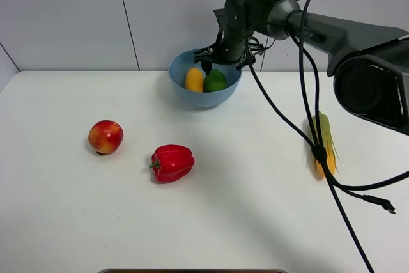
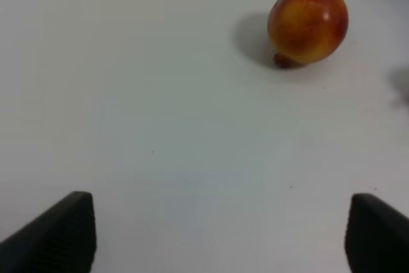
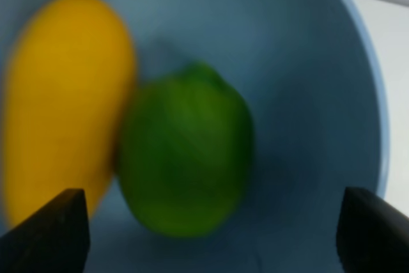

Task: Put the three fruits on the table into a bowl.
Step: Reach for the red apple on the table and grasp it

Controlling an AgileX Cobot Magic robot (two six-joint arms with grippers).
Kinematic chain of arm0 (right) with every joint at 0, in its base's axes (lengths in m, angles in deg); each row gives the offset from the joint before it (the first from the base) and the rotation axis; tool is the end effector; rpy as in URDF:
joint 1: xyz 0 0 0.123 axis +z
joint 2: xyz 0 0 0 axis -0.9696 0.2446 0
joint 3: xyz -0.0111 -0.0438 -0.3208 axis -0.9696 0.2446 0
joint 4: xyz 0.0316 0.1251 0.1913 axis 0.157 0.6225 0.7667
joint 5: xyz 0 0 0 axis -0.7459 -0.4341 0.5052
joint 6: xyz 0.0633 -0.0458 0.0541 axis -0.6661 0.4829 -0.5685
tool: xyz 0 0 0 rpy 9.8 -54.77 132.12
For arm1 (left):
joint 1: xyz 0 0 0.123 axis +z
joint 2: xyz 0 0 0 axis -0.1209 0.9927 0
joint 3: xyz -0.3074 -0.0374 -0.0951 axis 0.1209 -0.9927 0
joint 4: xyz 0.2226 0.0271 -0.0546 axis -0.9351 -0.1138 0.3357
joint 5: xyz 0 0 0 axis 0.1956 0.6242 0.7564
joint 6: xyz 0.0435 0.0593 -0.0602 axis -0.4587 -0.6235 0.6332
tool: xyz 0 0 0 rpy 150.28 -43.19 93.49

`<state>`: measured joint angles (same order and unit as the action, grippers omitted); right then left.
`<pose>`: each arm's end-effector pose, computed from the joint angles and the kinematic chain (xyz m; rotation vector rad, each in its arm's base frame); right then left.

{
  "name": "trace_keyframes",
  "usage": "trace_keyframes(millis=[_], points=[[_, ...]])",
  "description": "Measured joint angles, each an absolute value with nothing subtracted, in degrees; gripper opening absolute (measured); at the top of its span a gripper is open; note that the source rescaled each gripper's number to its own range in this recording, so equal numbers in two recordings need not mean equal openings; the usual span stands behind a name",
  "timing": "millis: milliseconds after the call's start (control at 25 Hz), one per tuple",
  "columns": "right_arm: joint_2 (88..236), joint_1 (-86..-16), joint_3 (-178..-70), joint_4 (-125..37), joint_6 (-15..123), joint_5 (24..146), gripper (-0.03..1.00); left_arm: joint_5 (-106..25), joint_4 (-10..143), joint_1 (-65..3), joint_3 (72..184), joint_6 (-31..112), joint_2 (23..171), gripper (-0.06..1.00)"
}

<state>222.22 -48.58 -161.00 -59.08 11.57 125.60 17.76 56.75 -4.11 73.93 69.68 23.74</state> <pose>0.4712 0.2326 0.2269 -0.2524 2.6113 0.1319 -0.0552 -0.0076 0.2479 0.0373 2.1232 0.0076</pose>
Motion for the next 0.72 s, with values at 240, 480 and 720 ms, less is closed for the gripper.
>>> trace_keyframes(millis=[240, 480, 720], points=[[215.6, -48.6, -161.0, -59.0, 15.5, 133.2, 0.50, 17.8, 56.8, -4.1, 73.9, 69.7, 23.7, 0.16], [205.5, -48.6, -161.0, -59.0, 17.6, 144.1, 0.50, 17.8, 56.8, -4.1, 73.9, 69.7, 23.7, 0.16], [194.5, -48.6, -161.0, -58.0, 19.1, 145.3, 0.50, 17.8, 56.8, -4.1, 73.9, 69.7, 23.7, 0.16]])
